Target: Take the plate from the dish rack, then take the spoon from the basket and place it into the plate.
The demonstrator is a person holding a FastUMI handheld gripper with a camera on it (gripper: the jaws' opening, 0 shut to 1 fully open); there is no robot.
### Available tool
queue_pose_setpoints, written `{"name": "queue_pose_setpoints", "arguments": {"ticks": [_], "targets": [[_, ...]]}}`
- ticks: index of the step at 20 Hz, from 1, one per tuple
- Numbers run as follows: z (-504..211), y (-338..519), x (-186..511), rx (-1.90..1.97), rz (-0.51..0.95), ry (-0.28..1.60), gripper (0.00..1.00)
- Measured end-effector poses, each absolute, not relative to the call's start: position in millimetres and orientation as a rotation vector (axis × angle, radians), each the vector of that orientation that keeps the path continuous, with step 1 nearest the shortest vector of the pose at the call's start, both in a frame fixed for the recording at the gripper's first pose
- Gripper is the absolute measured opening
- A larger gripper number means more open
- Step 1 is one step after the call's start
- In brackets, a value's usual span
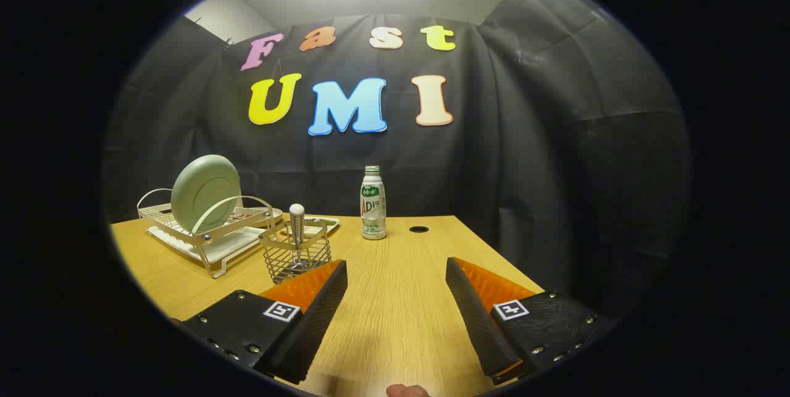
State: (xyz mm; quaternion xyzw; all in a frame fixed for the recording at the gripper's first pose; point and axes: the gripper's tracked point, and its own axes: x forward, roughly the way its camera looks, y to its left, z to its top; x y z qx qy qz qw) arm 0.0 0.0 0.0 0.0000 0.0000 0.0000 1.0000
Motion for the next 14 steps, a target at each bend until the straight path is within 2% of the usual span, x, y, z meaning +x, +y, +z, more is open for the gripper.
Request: {"name": "queue_pose_setpoints", "arguments": {"ticks": [7, 14], "targets": [[11.5, -10.6, 61.4, 0.051, -0.028, 0.004, 0.98], [105.2, -13.8, 77.0, 0.013, -0.046, -0.039, 0.98]]}}
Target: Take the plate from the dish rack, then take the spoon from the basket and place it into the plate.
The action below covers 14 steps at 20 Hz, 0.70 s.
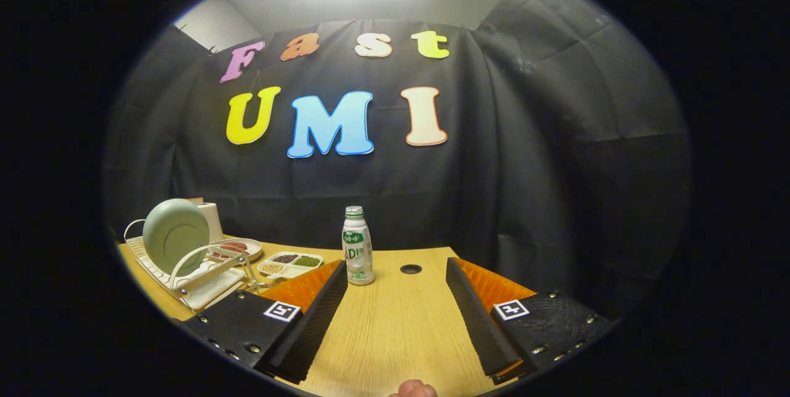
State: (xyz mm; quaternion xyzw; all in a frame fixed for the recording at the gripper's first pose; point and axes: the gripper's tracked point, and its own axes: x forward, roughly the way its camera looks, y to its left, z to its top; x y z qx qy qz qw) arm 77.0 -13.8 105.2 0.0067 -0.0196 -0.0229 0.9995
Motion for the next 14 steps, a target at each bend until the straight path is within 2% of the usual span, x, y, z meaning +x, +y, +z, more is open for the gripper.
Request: {"name": "queue_pose_setpoints", "arguments": {"ticks": [6, 14], "targets": [[180.7, 23.9, 53.7, 0.053, -0.045, -0.04, 0.98], [240.9, 79.0, 43.6, 0.052, -0.113, -0.031, 0.98]]}}
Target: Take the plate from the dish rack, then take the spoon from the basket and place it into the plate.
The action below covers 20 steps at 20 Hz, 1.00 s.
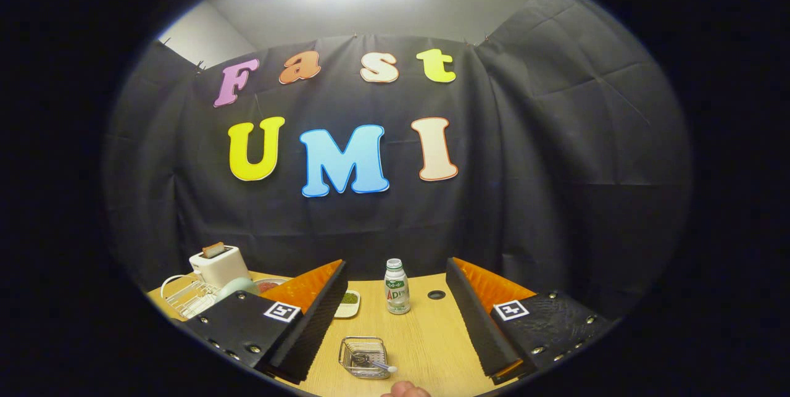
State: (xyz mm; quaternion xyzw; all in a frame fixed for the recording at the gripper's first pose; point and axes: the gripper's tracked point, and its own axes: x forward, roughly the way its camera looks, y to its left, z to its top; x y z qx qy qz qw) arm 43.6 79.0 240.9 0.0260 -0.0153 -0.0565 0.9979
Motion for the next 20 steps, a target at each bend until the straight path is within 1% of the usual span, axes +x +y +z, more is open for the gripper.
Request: {"name": "queue_pose_setpoints", "arguments": {"ticks": [5, 12, 20], "targets": [[247.8, 127.5, 63.6, 0.078, -0.102, 0.064, 0.98], [258.3, 213.0, 93.1, 0.04, 0.008, 0.111, 0.98], [254.5, 282.0, 111.7, 0.046, 0.077, 0.213, 0.98]]}}
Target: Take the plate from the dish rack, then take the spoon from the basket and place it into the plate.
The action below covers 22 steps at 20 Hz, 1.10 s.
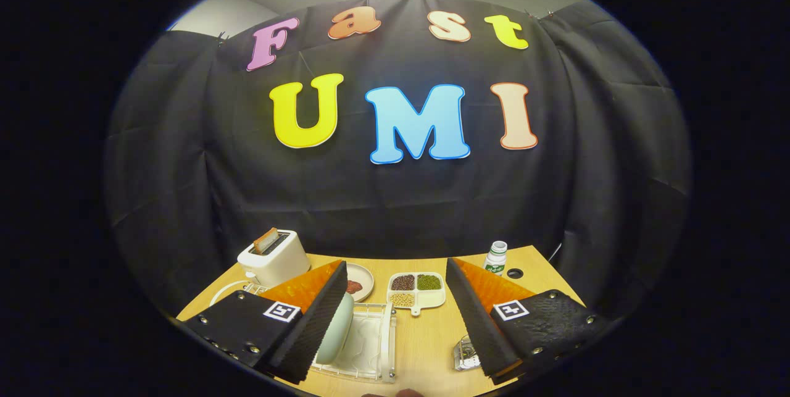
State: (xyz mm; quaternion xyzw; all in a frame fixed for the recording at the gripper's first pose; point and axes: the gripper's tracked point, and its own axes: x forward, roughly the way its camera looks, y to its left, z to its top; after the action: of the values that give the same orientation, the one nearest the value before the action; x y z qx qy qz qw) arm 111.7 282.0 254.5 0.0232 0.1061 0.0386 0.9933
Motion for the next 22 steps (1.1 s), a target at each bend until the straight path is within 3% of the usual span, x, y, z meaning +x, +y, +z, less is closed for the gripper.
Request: {"name": "queue_pose_setpoints", "arguments": {"ticks": [15, 22], "targets": [[152.8, 353.1, 137.6, 0.074, 0.049, 0.687, 0.98], [112.4, 362.5, 144.8, 0.041, -0.013, 0.793, 0.98]]}}
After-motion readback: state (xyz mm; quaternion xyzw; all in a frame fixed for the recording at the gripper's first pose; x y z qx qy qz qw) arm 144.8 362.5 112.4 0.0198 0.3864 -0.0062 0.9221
